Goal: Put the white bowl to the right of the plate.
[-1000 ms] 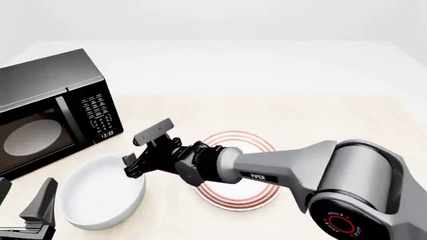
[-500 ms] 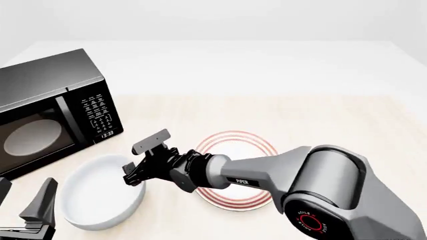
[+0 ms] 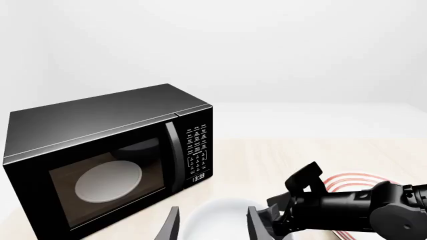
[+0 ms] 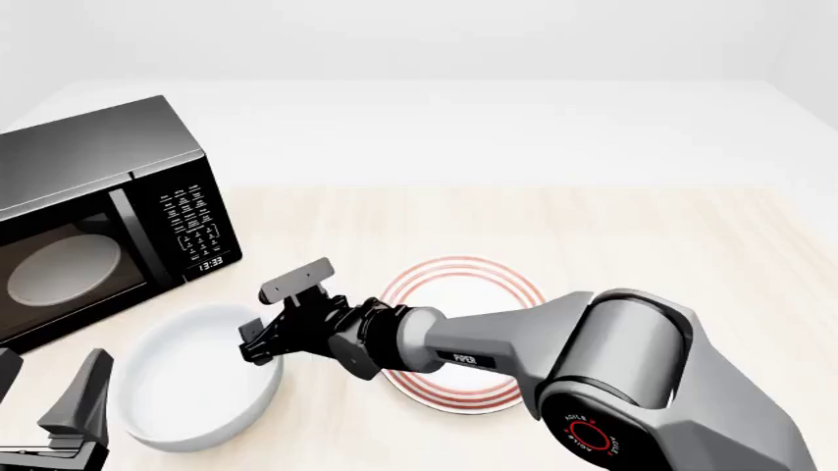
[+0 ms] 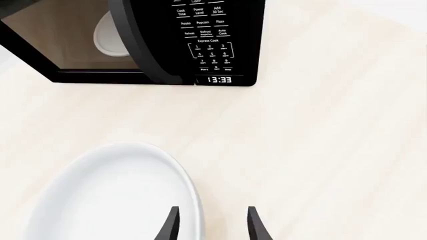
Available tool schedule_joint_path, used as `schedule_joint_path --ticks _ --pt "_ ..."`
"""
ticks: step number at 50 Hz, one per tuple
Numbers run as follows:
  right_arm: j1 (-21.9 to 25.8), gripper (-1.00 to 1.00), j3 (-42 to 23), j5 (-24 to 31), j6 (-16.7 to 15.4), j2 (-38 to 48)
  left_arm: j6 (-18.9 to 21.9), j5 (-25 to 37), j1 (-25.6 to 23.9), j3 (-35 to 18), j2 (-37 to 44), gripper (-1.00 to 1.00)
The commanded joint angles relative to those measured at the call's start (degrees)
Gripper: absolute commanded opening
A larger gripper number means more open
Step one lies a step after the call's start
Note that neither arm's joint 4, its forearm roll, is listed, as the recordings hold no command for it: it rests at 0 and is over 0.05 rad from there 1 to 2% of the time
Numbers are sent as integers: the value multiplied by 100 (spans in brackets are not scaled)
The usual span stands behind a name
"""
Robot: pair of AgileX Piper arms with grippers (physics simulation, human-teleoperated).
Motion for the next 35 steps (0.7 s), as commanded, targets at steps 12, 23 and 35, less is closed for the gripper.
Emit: schedule_joint_path --ticks 12,23,35 --pt "135 -100 42 56 -35 182 0 0 0 0 0 100" --pt "116 -100 468 83 -266 -514 0 0 0 0 0 100" --pt "36 -100 1113 120 -602 -1698 0 0 0 0 0 100"
